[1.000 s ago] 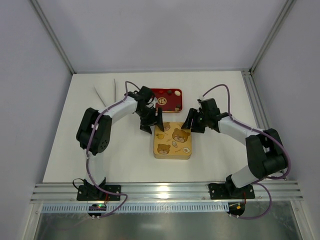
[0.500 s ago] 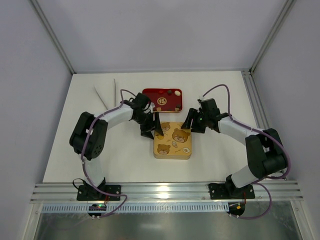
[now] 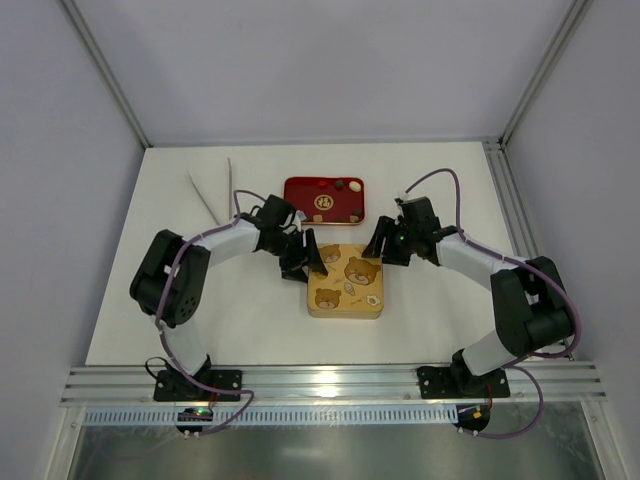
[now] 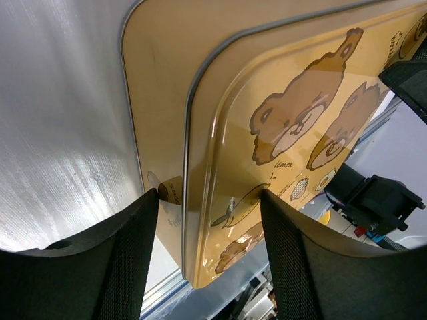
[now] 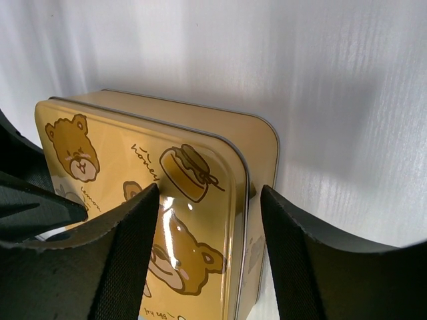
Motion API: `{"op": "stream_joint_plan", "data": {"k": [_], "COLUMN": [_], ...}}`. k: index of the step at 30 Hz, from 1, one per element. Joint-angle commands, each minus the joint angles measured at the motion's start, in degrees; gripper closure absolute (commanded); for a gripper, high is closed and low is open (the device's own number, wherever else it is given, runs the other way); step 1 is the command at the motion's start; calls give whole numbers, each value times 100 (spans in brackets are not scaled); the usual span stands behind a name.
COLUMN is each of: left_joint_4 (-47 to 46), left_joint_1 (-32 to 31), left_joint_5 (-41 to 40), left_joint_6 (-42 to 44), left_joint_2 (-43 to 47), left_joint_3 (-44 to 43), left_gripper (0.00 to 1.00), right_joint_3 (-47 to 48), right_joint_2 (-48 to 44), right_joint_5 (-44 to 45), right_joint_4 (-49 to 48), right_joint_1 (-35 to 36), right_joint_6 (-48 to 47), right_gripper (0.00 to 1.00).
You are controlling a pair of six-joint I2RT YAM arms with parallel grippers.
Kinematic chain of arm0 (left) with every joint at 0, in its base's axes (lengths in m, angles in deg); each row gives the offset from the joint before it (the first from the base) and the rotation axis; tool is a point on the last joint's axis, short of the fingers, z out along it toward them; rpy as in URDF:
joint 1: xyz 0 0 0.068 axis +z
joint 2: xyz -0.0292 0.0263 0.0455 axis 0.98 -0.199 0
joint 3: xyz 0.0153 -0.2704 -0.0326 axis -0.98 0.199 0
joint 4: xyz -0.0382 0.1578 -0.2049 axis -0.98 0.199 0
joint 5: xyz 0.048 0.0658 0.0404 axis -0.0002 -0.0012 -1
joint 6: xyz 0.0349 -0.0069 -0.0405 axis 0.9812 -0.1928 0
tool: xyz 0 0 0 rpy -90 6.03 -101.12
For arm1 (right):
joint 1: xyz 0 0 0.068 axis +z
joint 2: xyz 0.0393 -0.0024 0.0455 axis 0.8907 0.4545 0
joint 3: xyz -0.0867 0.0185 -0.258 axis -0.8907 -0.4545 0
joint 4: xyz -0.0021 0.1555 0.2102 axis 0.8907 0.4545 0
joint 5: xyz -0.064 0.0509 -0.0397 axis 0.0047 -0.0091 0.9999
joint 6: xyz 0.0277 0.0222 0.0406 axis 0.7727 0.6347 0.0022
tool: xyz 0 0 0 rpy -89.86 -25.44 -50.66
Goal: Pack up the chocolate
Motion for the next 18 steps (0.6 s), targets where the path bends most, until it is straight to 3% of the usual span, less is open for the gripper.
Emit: {"op": "stream_joint_plan", "data": {"k": [1, 8, 18], "left_joint_4": [505, 1138, 1763], "left_joint_1": [-32, 205, 504], "left_joint_5": [-812, -909, -847], "left_joint_6": [240, 898, 1523], "left_joint_2": [-63, 350, 1245], "left_joint_3": [138, -741, -1840], "left_gripper": [39, 29, 27], "right_joint_3": [98, 651, 1399], "right_joint_2": [-62, -343, -1369], "right_joint_5": [432, 608, 511], "right_joint_4": [457, 896, 1328], "right_joint_1": [-21, -170, -443], "right_joint_6": [-230, -344, -529], "right_gripper": [36, 20, 12]}}
